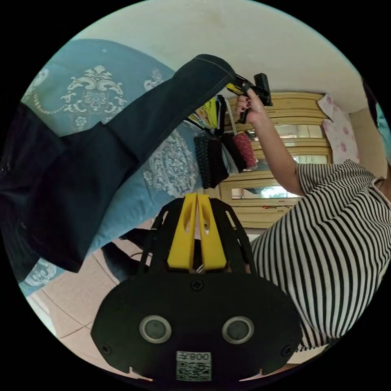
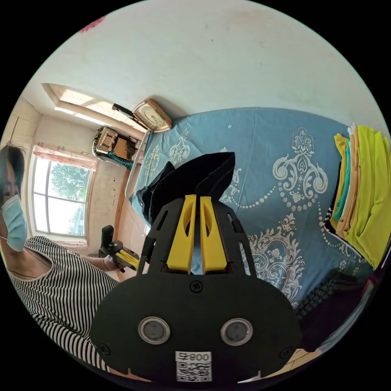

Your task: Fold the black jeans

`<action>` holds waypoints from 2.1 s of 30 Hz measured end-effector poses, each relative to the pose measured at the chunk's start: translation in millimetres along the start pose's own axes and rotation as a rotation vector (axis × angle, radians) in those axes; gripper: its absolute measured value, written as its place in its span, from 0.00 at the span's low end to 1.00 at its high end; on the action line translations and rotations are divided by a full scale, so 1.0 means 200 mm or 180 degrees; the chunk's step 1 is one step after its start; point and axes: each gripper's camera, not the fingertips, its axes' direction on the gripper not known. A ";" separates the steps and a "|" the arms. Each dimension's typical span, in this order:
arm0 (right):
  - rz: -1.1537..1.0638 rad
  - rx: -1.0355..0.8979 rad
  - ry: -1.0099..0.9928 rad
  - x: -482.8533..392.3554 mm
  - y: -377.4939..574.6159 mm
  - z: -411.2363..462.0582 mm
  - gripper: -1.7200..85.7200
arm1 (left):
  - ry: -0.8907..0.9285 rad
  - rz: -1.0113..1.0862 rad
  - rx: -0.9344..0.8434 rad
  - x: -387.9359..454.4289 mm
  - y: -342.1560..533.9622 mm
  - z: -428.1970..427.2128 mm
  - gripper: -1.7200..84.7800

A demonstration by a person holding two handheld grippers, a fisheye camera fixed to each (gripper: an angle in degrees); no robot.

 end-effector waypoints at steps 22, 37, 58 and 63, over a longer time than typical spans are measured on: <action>0.0867 -0.0261 -0.0067 1.01 0.62 -0.02 0.03 | -0.1725 -0.2081 0.0292 -1.44 0.17 -0.54 0.05; 0.1448 0.0152 -0.0473 1.40 1.36 -0.13 0.03 | -0.0826 0.1457 0.1122 0.16 -2.26 -0.83 0.04; 0.1557 0.0102 -0.1013 1.69 1.52 0.09 0.03 | -0.1164 -0.2192 0.0825 -1.66 -0.06 -0.11 0.03; 0.2069 -0.0382 -0.0699 1.94 1.61 0.39 0.04 | -0.1421 -0.2805 0.0678 -1.85 0.26 0.04 0.03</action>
